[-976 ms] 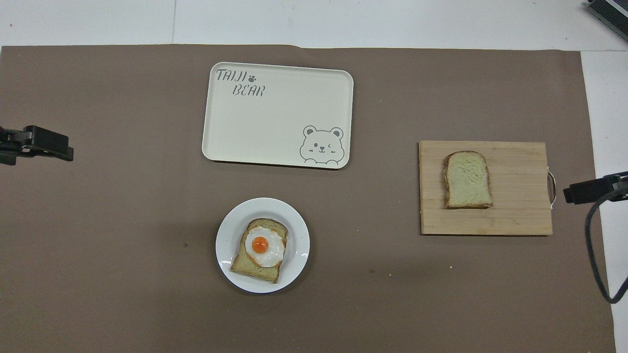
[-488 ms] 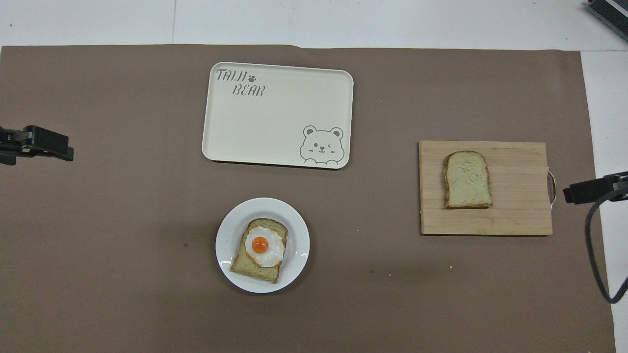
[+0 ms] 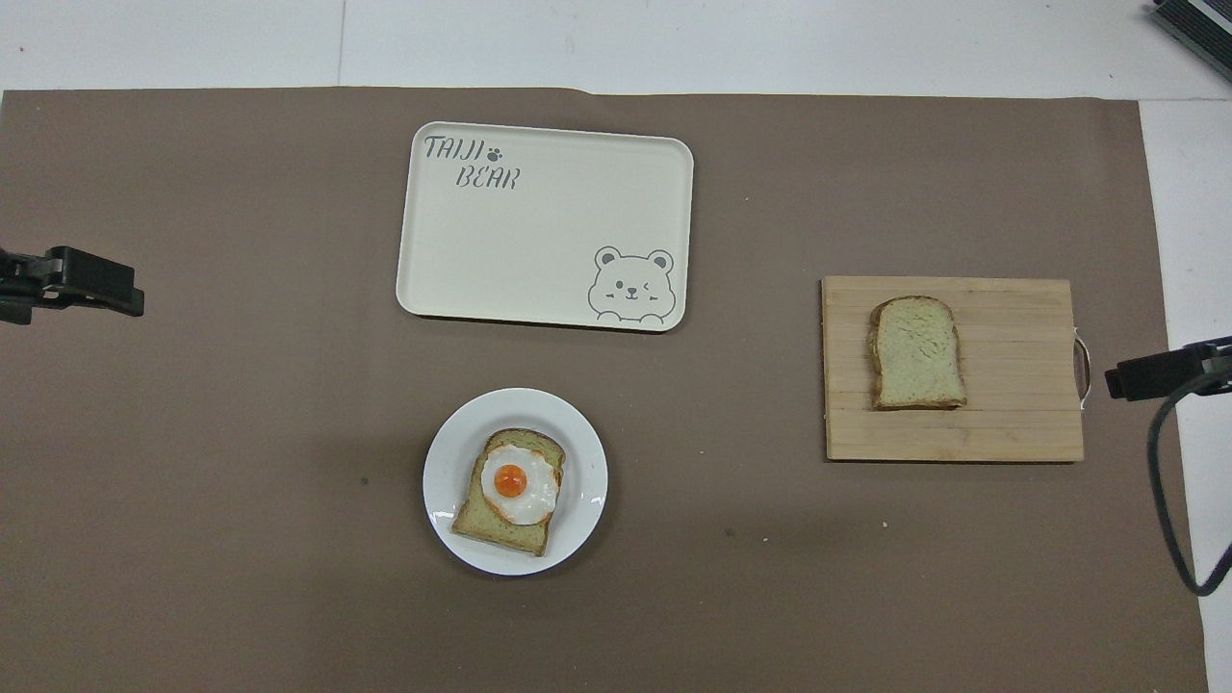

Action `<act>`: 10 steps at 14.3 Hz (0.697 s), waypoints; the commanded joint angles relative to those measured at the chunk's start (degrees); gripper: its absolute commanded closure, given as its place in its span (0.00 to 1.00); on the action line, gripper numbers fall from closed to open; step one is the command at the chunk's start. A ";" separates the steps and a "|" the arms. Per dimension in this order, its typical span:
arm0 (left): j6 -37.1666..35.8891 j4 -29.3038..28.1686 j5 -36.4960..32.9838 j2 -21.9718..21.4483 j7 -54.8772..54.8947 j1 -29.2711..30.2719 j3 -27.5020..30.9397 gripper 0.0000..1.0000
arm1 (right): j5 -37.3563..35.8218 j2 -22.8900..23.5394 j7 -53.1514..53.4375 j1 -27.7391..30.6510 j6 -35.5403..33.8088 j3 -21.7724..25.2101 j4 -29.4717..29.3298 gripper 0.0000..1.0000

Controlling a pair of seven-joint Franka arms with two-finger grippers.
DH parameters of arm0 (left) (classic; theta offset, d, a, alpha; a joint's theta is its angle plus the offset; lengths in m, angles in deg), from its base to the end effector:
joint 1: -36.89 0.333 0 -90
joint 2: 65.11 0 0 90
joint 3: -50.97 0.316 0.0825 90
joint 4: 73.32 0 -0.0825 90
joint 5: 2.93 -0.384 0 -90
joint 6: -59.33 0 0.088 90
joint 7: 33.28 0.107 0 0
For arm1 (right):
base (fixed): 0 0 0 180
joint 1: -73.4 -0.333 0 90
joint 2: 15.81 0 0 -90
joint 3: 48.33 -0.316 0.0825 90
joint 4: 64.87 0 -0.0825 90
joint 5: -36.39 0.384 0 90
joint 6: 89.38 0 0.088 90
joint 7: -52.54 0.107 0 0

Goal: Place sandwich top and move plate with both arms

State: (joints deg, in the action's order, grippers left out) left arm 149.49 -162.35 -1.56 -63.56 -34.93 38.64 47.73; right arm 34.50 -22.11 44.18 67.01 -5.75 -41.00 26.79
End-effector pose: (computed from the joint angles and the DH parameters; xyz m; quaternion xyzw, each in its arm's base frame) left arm 0.5628 -0.0167 0.6177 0.9999 0.0015 -0.0040 0.0126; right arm 0.5082 -0.0164 0.6594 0.9978 0.0636 -0.0163 0.0081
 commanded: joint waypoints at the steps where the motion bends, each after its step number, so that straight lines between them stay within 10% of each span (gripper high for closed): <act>1: -0.42 -0.88 -0.84 -1.03 -0.64 -0.42 0.33 0.00 | 1.01 -1.17 -0.26 0.33 1.18 -0.22 1.51 0.00; 10: -0.34 -0.88 -0.84 -1.03 -0.64 -0.42 0.33 0.00 | 1.01 -1.25 -1.05 0.15 2.49 -0.39 1.68 0.00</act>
State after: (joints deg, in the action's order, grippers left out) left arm 149.49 -162.35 -1.56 -63.56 -34.93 38.64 47.73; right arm 34.50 -22.13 44.18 66.95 -4.79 -41.14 26.79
